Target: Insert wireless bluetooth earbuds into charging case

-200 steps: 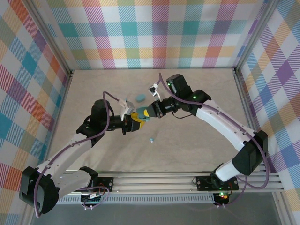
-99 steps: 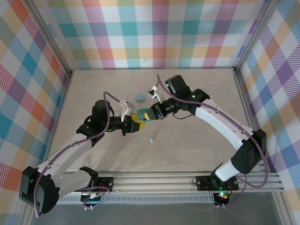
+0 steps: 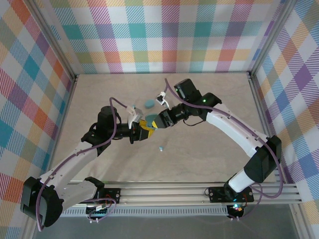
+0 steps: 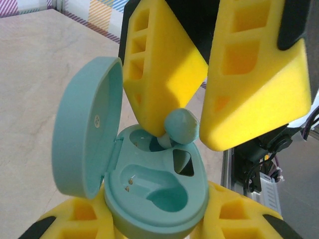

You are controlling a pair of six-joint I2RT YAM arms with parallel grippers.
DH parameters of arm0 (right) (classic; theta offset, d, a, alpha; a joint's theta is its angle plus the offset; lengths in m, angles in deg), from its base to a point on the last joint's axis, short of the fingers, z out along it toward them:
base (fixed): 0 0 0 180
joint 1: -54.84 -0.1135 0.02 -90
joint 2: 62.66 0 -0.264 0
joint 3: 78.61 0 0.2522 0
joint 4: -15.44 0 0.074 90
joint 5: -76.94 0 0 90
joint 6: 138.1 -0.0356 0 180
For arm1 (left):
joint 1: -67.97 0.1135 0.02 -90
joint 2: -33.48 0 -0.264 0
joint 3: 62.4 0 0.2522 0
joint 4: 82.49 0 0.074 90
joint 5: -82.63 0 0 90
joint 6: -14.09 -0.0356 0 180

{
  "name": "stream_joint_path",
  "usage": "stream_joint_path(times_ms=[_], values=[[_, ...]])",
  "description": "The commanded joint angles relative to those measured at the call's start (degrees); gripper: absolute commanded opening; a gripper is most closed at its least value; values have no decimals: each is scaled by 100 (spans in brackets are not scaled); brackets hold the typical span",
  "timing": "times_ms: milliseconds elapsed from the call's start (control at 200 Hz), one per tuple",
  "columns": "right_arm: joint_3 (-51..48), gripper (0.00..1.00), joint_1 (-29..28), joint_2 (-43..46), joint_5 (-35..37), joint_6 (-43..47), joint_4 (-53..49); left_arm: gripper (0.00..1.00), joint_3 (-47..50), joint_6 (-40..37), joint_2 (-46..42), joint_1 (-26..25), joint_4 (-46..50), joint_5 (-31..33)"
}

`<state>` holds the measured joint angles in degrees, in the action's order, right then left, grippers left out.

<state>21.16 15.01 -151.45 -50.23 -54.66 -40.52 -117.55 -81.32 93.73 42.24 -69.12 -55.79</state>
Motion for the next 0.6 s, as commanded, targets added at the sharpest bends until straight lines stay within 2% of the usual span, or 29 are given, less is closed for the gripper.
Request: stream_joint_path(times_ms=[0, 210, 595], values=[[172, 37, -29, -129, 60, 94, -144, 0, -61, -7, -99, -22, -510, -374], [282, 36, -32, -142, 408, 103, -238, 0, -49, 82, -76, -32, -629, -427], [484, 32, -92, -284, 473, 137, -190, 0, 91, 203, -146, -78, -780, -417]])
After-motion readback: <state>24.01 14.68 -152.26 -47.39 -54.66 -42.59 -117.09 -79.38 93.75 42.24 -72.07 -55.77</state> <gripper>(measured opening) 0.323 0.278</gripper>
